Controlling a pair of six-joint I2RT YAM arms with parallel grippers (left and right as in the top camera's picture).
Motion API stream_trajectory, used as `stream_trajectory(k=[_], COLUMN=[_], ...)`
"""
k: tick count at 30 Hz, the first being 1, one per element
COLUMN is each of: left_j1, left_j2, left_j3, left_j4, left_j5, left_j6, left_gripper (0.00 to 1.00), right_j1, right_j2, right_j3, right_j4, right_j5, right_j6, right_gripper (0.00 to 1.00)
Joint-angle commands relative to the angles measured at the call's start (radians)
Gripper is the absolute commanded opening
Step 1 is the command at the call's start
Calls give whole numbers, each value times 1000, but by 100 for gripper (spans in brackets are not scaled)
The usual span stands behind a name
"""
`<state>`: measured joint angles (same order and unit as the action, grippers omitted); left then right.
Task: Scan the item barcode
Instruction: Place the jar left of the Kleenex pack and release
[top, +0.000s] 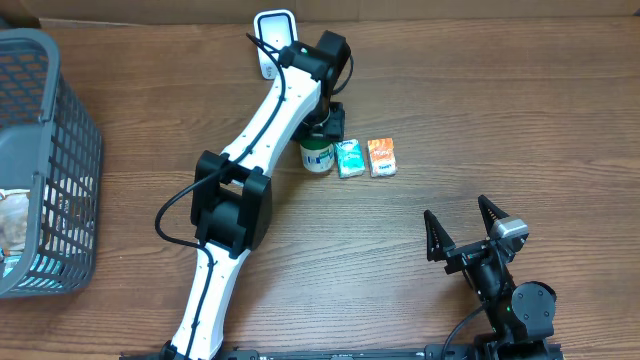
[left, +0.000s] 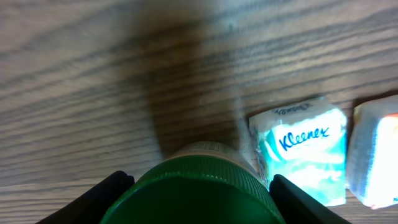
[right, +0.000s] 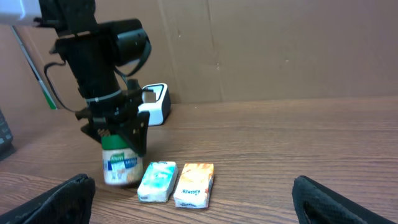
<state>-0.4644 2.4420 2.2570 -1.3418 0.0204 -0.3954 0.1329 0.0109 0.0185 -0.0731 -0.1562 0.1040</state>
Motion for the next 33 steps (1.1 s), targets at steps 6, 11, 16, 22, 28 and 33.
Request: stream_trajectory(k=[6, 11, 16, 22, 28, 33], left_j1=[-27, -34, -34, -33, -31, -22], left_j2=[8, 7, 3, -24, -71, -153], left_j3=[-78, -80, -79, -27, 103, 221], left_j4=[22, 22, 0, -36, -99, -149], left_j5=[-5, -2, 14, 13, 0, -32], left_j6=[-32, -32, -31, -31, -14, -3], left_gripper=[54, 63, 89, 100, 100, 100], right_j1=[5, 5, 5, 5, 5, 5], right_j2=[-8, -8, -8, -8, -8, -8], right_j3=[-11, -11, -11, -11, -11, -11], right_j4=[3, 3, 3, 3, 3, 3], right_j5=[6, 6, 6, 6, 6, 6], right_j6=[1, 1, 1, 1, 1, 1], right_gripper=[100, 100, 100, 100, 100, 100])
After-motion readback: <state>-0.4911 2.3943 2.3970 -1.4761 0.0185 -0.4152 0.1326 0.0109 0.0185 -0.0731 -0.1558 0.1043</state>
